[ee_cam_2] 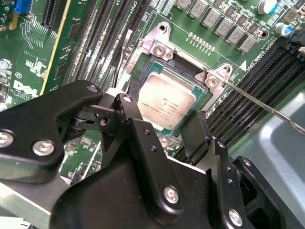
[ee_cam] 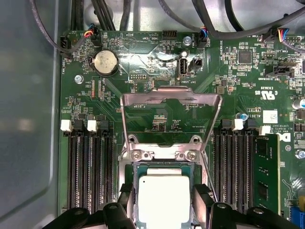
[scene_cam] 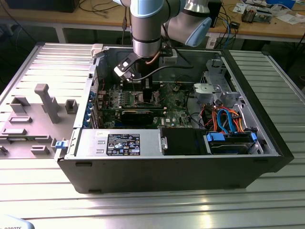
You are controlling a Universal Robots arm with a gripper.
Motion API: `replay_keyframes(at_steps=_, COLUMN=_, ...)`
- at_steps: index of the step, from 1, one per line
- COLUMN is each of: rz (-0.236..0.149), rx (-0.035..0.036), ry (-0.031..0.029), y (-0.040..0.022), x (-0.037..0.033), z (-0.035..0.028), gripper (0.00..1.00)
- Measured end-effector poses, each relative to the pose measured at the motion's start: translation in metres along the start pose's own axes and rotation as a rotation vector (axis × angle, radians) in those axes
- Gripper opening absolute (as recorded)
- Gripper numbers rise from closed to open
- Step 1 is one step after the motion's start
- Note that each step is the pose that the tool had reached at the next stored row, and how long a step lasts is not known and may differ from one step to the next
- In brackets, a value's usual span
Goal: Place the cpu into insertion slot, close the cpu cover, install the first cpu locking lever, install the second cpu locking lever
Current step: 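Place the cpu into insertion slot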
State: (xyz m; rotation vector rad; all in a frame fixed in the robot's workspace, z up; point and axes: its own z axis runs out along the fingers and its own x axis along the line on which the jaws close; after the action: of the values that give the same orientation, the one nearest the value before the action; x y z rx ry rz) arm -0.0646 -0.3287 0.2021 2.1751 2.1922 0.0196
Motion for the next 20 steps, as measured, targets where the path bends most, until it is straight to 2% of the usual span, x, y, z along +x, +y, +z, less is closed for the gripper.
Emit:
replay_keyframes(at_steps=5, rz=0.0, rx=0.0002, ry=0.0, y=0.0003, x=-0.0002, z=-0.0075, gripper=0.62)
replay_keyframes(at_steps=9, rz=0.0, rx=0.0023, ry=0.0, y=0.0008, x=-0.0005, z=-0.0179, gripper=0.6)
replay_keyframes(at_steps=13, rz=0.0, rx=0.0049, ry=0.0, y=0.0013, x=-0.0006, z=-0.021, gripper=0.35)
replay_keyframes(at_steps=14, rz=0.0, rx=0.0056, ry=0.0001, y=0.0014, x=-0.0006, z=-0.0214, gripper=0.35)
replay_keyframes(at_steps=17, rz=0.0, rx=0.0057, ry=0.0003, y=0.0014, x=-0.0006, z=-0.0215, gripper=0.17)
replay_keyframes(at_steps=18, rz=0.0, rx=0.0057, ry=0.0002, y=0.0014, x=-0.0006, z=-0.0215, gripper=0.17)
replay_keyframes(at_steps=19, rz=0.0, rx=0.0059, ry=0.0001, y=0.0014, x=-0.0006, z=-0.0215, gripper=0.11)
replay_keyframes(at_steps=20, rz=0.0, rx=0.0058, ry=0.0, y=0.0014, x=-0.0006, z=-0.0215, gripper=0.11)
